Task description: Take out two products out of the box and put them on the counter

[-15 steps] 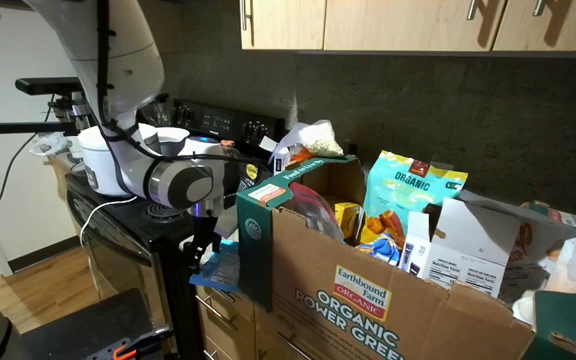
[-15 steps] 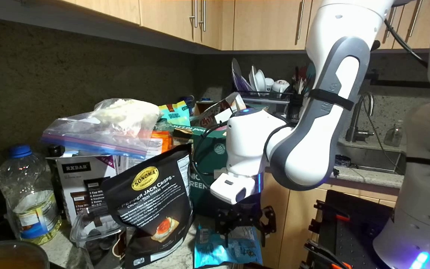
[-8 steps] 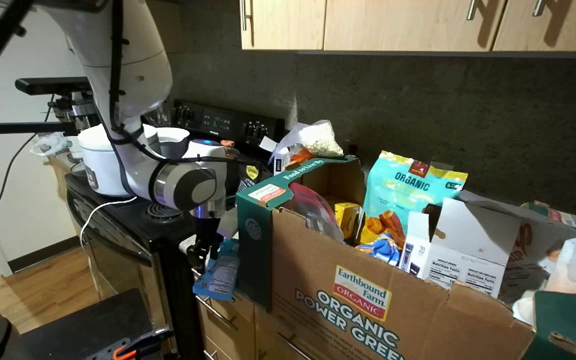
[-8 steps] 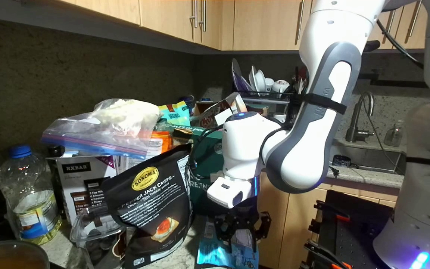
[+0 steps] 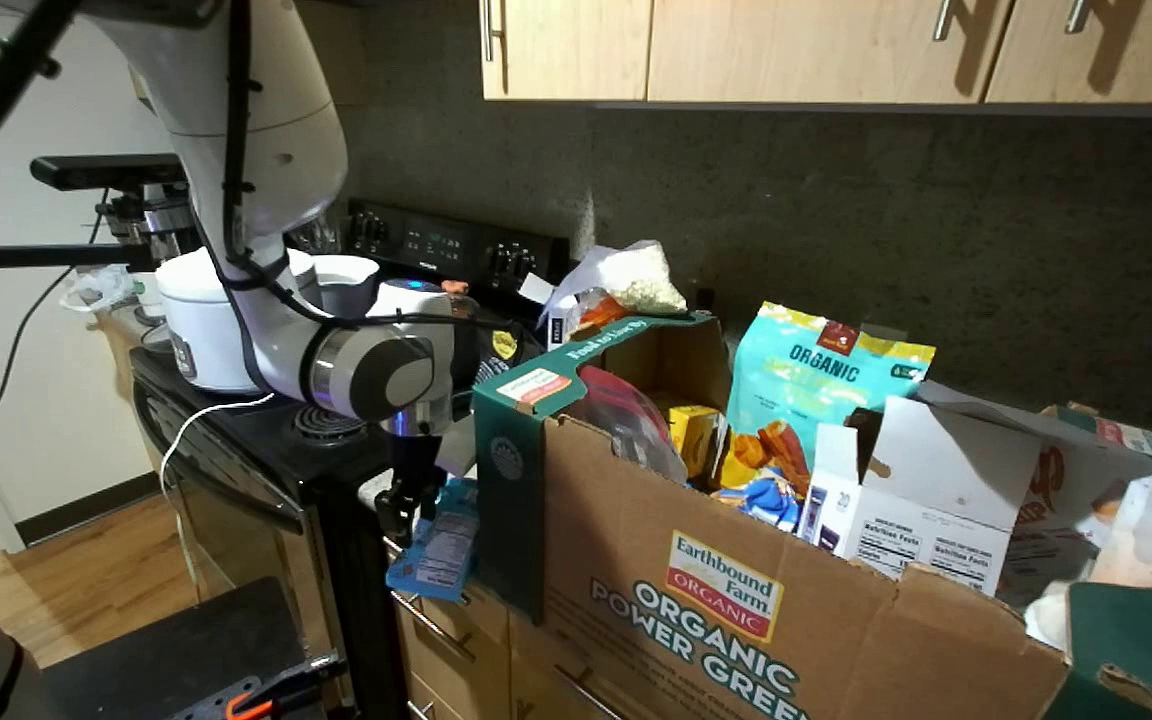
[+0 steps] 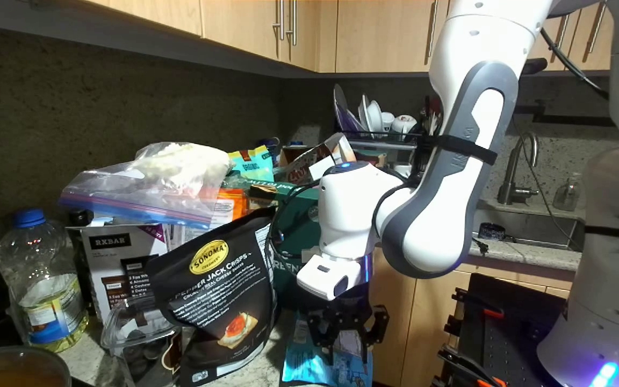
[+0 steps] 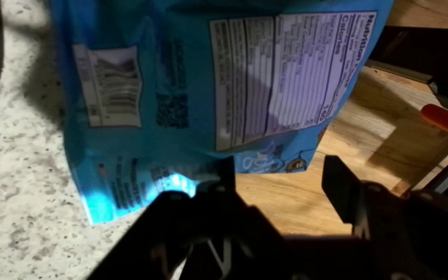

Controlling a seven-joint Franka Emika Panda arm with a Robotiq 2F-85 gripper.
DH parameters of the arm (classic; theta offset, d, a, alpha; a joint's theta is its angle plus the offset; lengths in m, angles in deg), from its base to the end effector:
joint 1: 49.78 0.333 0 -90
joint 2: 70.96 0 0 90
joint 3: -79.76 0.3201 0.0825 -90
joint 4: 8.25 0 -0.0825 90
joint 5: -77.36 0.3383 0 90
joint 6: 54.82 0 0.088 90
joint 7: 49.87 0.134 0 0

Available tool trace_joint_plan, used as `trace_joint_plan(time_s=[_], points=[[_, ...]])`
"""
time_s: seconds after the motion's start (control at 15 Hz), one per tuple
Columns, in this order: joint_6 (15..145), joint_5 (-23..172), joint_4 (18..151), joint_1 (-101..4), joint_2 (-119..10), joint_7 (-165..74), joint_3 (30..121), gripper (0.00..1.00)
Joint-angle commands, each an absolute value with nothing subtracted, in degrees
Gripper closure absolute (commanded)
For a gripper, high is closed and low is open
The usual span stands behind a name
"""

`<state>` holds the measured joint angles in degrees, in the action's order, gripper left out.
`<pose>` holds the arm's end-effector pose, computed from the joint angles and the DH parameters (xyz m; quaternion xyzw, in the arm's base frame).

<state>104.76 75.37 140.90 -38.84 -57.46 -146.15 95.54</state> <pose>0.3688 0.1937 0.1921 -0.4650 -0.8847 0.0031 0.0339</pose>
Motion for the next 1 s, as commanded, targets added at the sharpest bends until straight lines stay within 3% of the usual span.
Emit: trace_joint_plan(time_s=[0.0,0.07,0.2,0.4,0.53,0.93], points=[[102.71,73.01,138.51,-40.18,-56.64,-145.50,95.86,0.49],[102.07,72.67,137.70,-40.01,-56.38,-145.37,95.80,0.60],[100.52,71.46,135.85,-39.60,-55.70,-144.97,95.61,0.70],[97.73,69.83,132.61,-39.25,-54.52,-143.86,95.66,0.96],[95.95,68.76,130.46,-39.03,-53.62,-143.14,95.62,1.00],[92.62,66.53,125.11,-38.63,-50.78,-142.94,95.46,0.98]])
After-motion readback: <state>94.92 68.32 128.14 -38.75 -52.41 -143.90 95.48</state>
